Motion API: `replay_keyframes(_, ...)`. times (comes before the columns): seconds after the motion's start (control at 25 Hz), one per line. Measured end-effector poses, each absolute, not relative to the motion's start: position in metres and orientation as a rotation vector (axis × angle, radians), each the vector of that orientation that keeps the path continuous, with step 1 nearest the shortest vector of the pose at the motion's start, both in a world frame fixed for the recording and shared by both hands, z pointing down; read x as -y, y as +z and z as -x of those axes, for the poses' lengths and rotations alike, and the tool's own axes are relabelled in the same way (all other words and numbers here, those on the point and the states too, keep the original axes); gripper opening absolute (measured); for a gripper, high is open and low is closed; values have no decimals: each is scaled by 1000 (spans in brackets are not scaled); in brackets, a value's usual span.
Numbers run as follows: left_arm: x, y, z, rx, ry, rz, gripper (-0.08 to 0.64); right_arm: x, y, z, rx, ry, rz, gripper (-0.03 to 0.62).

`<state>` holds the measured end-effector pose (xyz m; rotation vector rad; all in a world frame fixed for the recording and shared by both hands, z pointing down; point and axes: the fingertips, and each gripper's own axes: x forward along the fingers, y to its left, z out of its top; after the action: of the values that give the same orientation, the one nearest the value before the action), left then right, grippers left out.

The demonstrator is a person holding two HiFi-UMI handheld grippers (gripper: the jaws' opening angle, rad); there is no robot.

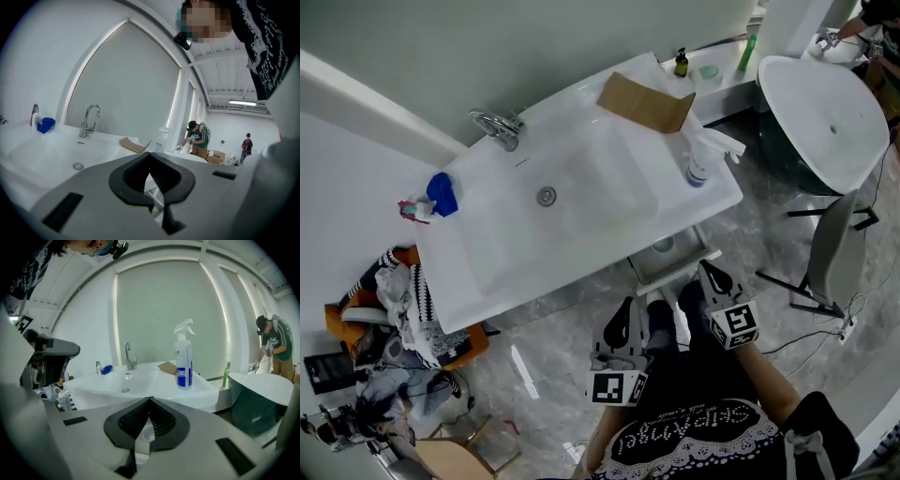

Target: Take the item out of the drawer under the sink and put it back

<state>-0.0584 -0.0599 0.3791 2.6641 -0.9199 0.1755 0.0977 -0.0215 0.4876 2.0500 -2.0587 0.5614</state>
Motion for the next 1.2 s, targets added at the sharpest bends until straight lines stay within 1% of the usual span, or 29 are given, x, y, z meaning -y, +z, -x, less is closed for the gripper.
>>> replay_keyframes(0.28,66,343,63,950,84,-2719,5,22,422,-106,2123,453,-2131,17)
replay_keyframes(0.52,63,320,71,970,36,-2759,5,17,383,-105,2171,388,-2163,17)
replay_keyframes(0.72,65,294,77,1013,-72,-2758,5,11,350,-97,2224,291,-2168,17)
replay_keyframes(0.96,58,284,85,1015,-112,-2757,5,2,316,-95,2262,210,-2221,17)
replay_keyframes(1.2,48,284,81,987,-106,-2779,5,-14,308,-89,2300,235,-2234,17)
